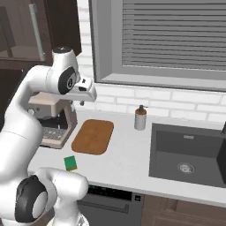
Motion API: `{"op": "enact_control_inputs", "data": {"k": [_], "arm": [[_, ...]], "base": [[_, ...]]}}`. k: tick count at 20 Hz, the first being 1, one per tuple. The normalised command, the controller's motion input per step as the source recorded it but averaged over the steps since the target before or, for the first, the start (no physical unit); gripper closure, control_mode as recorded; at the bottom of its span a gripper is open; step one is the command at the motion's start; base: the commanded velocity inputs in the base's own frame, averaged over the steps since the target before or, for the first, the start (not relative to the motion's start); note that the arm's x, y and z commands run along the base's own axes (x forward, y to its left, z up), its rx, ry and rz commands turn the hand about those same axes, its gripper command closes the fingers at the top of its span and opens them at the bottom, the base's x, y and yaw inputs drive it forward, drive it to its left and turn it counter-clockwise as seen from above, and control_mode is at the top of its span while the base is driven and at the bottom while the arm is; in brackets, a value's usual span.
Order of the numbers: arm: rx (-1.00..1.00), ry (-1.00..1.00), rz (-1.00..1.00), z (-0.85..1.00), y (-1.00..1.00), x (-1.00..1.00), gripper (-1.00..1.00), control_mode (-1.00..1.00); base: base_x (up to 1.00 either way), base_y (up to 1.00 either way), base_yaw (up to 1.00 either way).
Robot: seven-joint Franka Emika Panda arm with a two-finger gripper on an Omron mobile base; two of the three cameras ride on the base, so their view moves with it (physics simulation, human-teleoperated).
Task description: Pick up the sponge from the counter and clean the cutting board by briefly scrubbing or pressing down on the cutting board. Once finished, release the sponge.
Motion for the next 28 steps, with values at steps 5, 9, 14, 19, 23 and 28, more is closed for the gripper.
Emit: {"op": "enact_control_inputs", "data": {"k": [5, 9, 14, 19, 23, 28], "arm": [[0.05, 0.0, 0.0, -0.32, 0.18, -0.4, -1.0, -1.0], [0.14, 0.11, 0.08, -0.73, 0.26, -0.73, -1.0, -1.0], [0.0, 0.08, 0.41, -0.9, 0.15, -0.8, -1.0, -1.0], [-0.11, 0.05, 0.2, -0.53, 0.25, -0.12, -1.0, -1.0], [-0.19, 0.0, 0.05, -0.41, 0.34, 0.0, -1.0, -1.0], [-0.08, 0.0, 0.0, -0.37, 0.15, 0.03, -1.0, -1.0]], "base": [[0.0, 0.0, 0.0], [0.0, 0.0, 0.0], [0.0, 0.0, 0.0], [0.0, 0.0, 0.0], [0.0, 0.0, 0.0], [0.0, 0.0, 0.0]]}}
